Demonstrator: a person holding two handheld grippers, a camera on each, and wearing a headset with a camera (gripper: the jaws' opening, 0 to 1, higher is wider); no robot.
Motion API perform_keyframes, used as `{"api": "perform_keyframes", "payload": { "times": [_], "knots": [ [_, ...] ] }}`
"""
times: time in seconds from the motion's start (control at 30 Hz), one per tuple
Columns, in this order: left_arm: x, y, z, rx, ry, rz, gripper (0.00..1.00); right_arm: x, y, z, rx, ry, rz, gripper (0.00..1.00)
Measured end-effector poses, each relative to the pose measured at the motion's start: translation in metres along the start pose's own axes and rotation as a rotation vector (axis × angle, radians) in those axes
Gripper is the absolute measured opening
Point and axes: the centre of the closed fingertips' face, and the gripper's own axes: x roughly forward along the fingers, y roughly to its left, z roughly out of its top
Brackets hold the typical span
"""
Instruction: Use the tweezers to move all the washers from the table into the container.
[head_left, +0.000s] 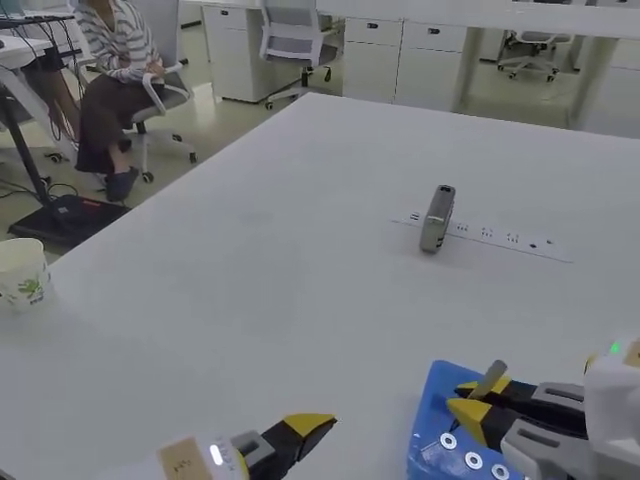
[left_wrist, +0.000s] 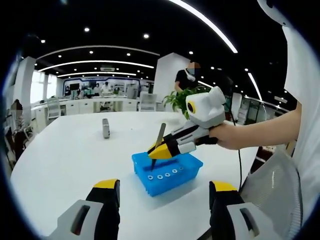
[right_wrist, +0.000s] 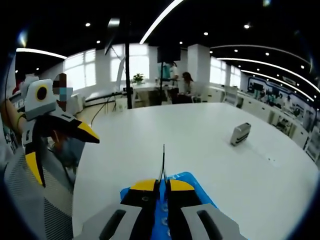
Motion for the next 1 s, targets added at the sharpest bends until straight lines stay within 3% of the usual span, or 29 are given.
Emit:
{"api": "perform_keyframes", "payload": {
  "times": [0.13, 0.23, 0.4, 0.5, 0.57, 0.67, 0.93, 1.0],
  "knots": [
    [-0.001, -0.001, 0.002, 0.005, -0.006, -0.003, 0.71, -0.01, 0.005, 0.008, 0.01, -0.031, -0.014, 0.03],
    [-0.003, -0.003, 0.001, 0.021, 0.01, -0.016, 0.58, -0.018, 0.01, 0.01, 0.014, -0.043, -0.022, 0.03],
    [-0.003, -0.013, -0.004, 0.077, 0.052, -0.062, 0.44, -0.032, 0.018, 0.013, 0.017, -0.061, -0.028, 0.03],
    [-0.003, -0.019, -0.007, 0.087, 0.073, -0.097, 0.3, -0.041, 0.023, 0.014, 0.021, -0.072, -0.031, 0.03],
    [-0.005, -0.02, -0.009, 0.14, 0.093, -0.107, 0.14, -0.049, 0.027, 0.013, 0.029, -0.076, -0.03, 0.03],
    [-0.006, -0.027, -0.009, 0.155, 0.112, -0.137, 0.0, -0.056, 0.034, 0.01, 0.036, -0.075, -0.025, 0.03],
    [-0.005, -0.04, -0.005, 0.198, 0.152, -0.189, 0.0, -0.071, 0.052, -0.002, 0.043, -0.059, 0.001, 0.03],
    [-0.004, -0.046, 0.0, 0.215, 0.152, -0.224, 0.0, -0.073, 0.057, -0.006, 0.041, -0.049, 0.015, 0.03]
  ]
}}
